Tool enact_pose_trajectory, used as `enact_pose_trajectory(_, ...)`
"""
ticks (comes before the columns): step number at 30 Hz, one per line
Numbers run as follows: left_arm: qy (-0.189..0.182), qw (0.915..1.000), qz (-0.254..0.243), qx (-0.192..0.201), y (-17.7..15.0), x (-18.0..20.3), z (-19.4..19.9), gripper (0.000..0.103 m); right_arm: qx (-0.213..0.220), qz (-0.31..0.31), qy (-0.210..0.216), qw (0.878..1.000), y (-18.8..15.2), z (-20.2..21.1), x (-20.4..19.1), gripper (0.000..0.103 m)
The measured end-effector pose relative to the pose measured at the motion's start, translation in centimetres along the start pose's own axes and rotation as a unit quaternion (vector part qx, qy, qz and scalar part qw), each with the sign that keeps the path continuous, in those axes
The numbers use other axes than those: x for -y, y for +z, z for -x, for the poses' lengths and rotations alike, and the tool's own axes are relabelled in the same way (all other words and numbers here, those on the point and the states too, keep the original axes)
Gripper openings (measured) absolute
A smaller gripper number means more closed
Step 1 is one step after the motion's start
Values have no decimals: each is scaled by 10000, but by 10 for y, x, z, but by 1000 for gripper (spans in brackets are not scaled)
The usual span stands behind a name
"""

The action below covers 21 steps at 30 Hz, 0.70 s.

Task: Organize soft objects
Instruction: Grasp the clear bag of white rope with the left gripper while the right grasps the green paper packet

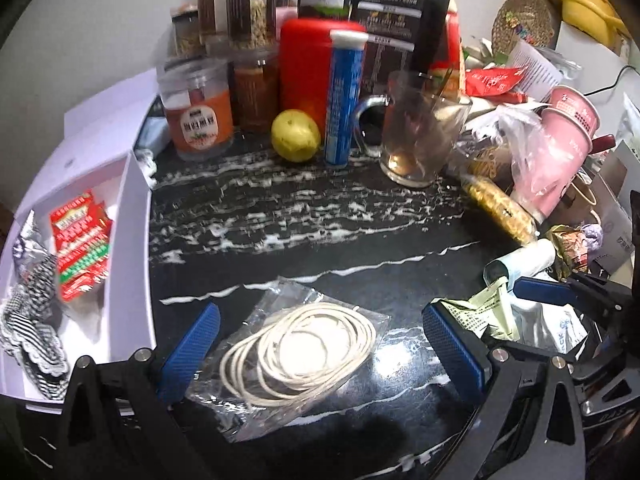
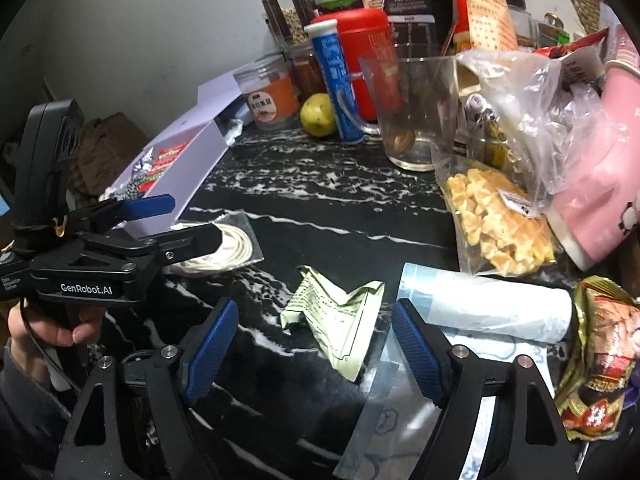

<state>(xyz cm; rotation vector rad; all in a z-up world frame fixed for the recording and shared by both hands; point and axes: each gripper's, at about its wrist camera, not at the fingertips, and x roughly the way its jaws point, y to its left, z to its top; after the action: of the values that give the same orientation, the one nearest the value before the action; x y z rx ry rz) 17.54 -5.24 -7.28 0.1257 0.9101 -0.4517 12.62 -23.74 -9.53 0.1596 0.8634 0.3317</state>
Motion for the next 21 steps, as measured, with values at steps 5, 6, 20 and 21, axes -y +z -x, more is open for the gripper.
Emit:
enact_pose_trajectory(5,15,9995,125,-299,-6,-4,-17,103,-45,0,-103,9999,0,-11,0,78)
enact_pose_trajectory(6,19,9994,155,-321,-7,-5,-18,103,-80,-6,-121,9999,0,-13,-1,78)
enact_pose_trajectory(20,-220,9988,269,-337,-20,-11,-20,76,-111,227,-253,9994,-3,-20,-10,48)
enact_pose_trajectory(21,-216,9989,240,-332,-21,-10,-20,76,-125,250,-227,9994,-4,-20,-12,48)
